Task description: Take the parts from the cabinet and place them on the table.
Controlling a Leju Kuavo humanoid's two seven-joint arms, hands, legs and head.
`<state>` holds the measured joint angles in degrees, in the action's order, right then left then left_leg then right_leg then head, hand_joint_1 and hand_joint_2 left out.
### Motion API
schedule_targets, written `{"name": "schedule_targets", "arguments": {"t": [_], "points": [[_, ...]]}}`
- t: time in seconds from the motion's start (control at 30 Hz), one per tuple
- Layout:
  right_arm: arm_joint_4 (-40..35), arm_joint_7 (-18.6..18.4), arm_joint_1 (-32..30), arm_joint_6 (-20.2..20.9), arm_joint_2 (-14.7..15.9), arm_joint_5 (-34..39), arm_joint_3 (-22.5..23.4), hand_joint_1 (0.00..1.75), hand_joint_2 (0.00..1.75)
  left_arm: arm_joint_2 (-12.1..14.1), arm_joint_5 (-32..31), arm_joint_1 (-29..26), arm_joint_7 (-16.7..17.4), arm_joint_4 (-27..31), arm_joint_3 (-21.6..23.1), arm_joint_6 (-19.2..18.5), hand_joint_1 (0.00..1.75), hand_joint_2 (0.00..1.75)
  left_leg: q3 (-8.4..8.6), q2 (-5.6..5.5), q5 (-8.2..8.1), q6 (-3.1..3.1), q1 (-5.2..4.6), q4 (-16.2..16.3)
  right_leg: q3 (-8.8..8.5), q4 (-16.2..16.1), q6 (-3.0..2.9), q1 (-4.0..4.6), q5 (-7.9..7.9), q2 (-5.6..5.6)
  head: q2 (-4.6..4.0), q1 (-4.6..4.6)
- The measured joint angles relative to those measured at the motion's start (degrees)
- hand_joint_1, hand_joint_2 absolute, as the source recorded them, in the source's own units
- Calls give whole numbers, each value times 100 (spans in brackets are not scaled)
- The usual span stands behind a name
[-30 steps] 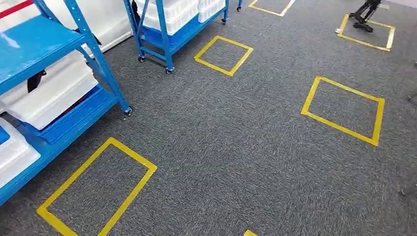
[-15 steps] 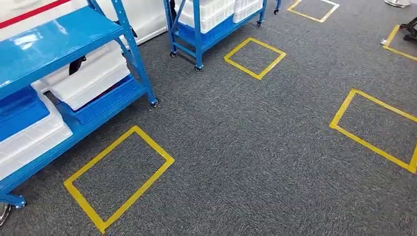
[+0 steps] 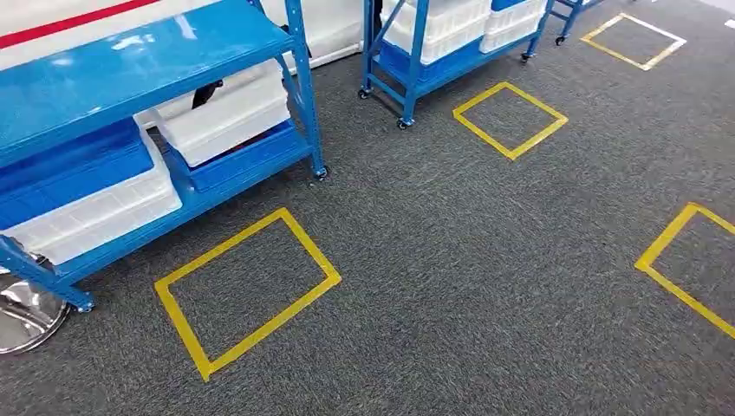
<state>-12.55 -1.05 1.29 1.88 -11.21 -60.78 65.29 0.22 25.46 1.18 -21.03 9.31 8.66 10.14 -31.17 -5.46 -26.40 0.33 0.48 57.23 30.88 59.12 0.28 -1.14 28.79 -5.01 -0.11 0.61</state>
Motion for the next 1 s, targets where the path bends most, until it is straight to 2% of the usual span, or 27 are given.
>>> {"name": "schedule_targets", "arguments": {"t": [0.07, 0.1, 0.13, 0.17, 0.2, 0.23, 0.27, 0.3, 0.33, 0.37, 0.4, 0.43, 0.47, 0.5, 0.53, 0.63, 0.67, 0.7, 0.73, 0.77, 0.8, 0.83, 0.87, 0.9, 0.97, 1.0], "points": [[0, 7, 11, 0, 2, -7, 0, 0, 0, 0, -15, 9, 9, 2, 0, -18, 0, 0, -54, -102, 18, -80, 14, 24, 28, -30, -16, 21, -24, 95, 0, 0], [0, 7, 26, -2, 2, -13, 0, 0, 0, 0, -17, -12, 13, 0, 0, -28, 0, 0, -60, -170, 33, -126, 26, -5, 23, -21, -52, 43, -21, 133, 0, 4], [0, 9, 29, 0, 2, -13, 0, 0, 0, 0, -22, -26, 13, 0, 0, -33, 0, 0, -92, -231, 44, -176, 23, -13, 9, -56, -95, 27, -42, 206, 0, 0], [0, 11, 35, 0, 2, -15, 0, 0, 0, 7, -28, -28, 13, 0, 0, -35, 0, 0, -89, -157, -4, -188, 42, 47, -6, -111, -150, -14, -76, 308, 0, 7], [0, 9, 21, -4, 2, -18, 0, 0, 0, 2, -31, -23, 0, 0, 0, -44, 0, 0, -170, 153, -139, -197, 0, 223, -18, -138, -197, -3, -78, 357, 0, 19], [0, 7, 5, -6, 2, -20, 0, 0, 0, -2, -41, -12, 0, 2, 0, -59, 0, 0, -376, 342, -390, -214, 5, 636, -11, -138, -231, 15, -77, 452, 0, 55], [2, 2, -6, -7, 2, -20, 2, 0, 0, -4, -44, 1, -7, 2, 0, -61, 0, 0, -608, 431, -629, -230, 16, 1123, -6, -137, -239, 38, -72, 538, 0, 52], [2, 0, -17, -7, 2, -24, 2, 0, 0, -4, -46, 4, -18, 2, 0, -61, 0, 0, -822, 465, -812, -242, 19, 1584, 1, -134, -246, 53, -68, 637, 0, 50], [2, -9, -18, -11, 2, -31, 2, 0, 0, -7, -52, 3, -20, 2, 0, -61, 0, 0, -931, 478, -858, -251, 20, 1834, 6, -129, -247, 63, -66, 717, 0, 50], [2, -13, -16, -17, 2, -35, 4, 0, 0, -5, -72, -3, -20, 0, 0, -59, 0, 0, -890, 496, -764, -252, 19, 1791, 3, -127, -252, 68, -62, 799, 0, 50], [2, -13, -13, -20, 2, -35, 7, 0, 0, -4, -77, -13, -20, 0, 0, -57, 0, 0, -725, 516, -570, -245, 19, 1489, -2, -126, -250, 73, -57, 861, 0, 50], [0, -20, -7, -30, 2, -35, 9, 0, 0, -2, -76, -21, -17, 0, 0, -57, 0, 0, -418, 558, -302, -227, 17, 937, -18, -124, -245, 77, -49, 932, 0, 50], [2, -39, -3, -35, 2, -35, 13, 0, 0, -2, -79, -18, -17, 2, 0, -57, 0, 0, -92, 714, -84, -190, 5, 365, -38, -120, -229, 84, -38, 990, 0, 50], [2, -50, -5, -37, 2, -35, 24, 0, 0, -2, -81, 0, -17, 2, 0, -57, 0, 0, 76, 986, -103, -142, -33, 10, -52, -113, -208, 106, -25, 1043, 0, 50], [2, -55, -9, -37, 2, -35, 44, 0, 0, 0, -90, 17, -17, 2, 0, -57, 0, 0, 77, 921, -75, -92, -62, -7, -49, -98, -171, 128, -8, 1092, 0, 41], [2, -66, 37, -54, 2, -37, 89, 0, 0, 0, -103, -23, -15, 0, 0, -55, 0, 0, 31, 754, -53, -21, -83, -19, -97, -129, -94, 110, -22, 1231, 0, 48], [0, -68, 44, -61, 4, -37, 96, 0, 0, -6, -113, -19, -15, 2, 2, -55, 0, 0, 106, 690, 15, 33, -1, -105, -103, -93, -36, 109, 23, 1173, 0, 50], [0, -74, 38, -72, 2, -37, 103, 0, 0, -13, -135, -14, -17, 0, 2, -55, 0, 0, 96, 655, 33, 57, -2, -121, -62, 39, -5, 95, 143, 849, 0, 24], [0, -77, 28, -72, 2, -39, 105, 0, 0, -9, -138, -12, -17, 2, 0, -55, 0, 0, 74, 611, 57, 92, 1, -120, 95, 353, -1, 81, 374, 646, 0, 22], [0, -85, 17, -70, 2, -41, 111, 0, 0, -9, -142, 1, -20, 2, 2, -57, 0, 0, 50, 559, 67, 106, 0, -117, 301, 791, 10, 64, 613, 559, 0, 15], [2, -90, 8, -72, 2, -46, 116, 0, 0, -11, -146, 6, -22, 2, 2, -59, 0, 0, 26, 496, 74, 110, -3, -115, 529, 1263, 23, 53, 818, 528, 0, 20], [2, -98, 5, -79, 2, -54, 127, 0, 0, -11, -146, 4, -26, 0, 2, -66, 0, 0, 7, 416, 82, 105, -3, -105, 694, 1600, 34, 47, 901, 521, 0, 20], [2, -107, 2, -83, 2, -70, 136, 0, 0, -13, -149, -3, -33, 2, 4, -83, 0, 0, 1, 338, 88, 96, 0, -93, 721, 1642, 42, 34, 818, 521, 0, 17], [2, -109, -6, -98, 2, -83, 138, 0, 0, -18, -149, -8, -37, 0, 7, -90, 0, 0, 0, 274, 85, 92, 5, -75, 611, 1397, 47, 17, 599, 519, 0, 17], [0, -35, -12, -162, 2, -37, 153, 0, 0, -37, -142, -12, -83, 2, 4, -127, 0, 0, 4, 186, 50, 52, 18, -26, 161, 442, 52, -18, 54, 484, 0, 15], [0, -6, -5, -203, 2, -9, 181, 0, 0, -42, -136, -18, -118, 2, 4, -155, 0, 0, -1, 147, 7, 17, 18, 2, -21, 6, 48, -37, -15, 424, 0, 15]]}}
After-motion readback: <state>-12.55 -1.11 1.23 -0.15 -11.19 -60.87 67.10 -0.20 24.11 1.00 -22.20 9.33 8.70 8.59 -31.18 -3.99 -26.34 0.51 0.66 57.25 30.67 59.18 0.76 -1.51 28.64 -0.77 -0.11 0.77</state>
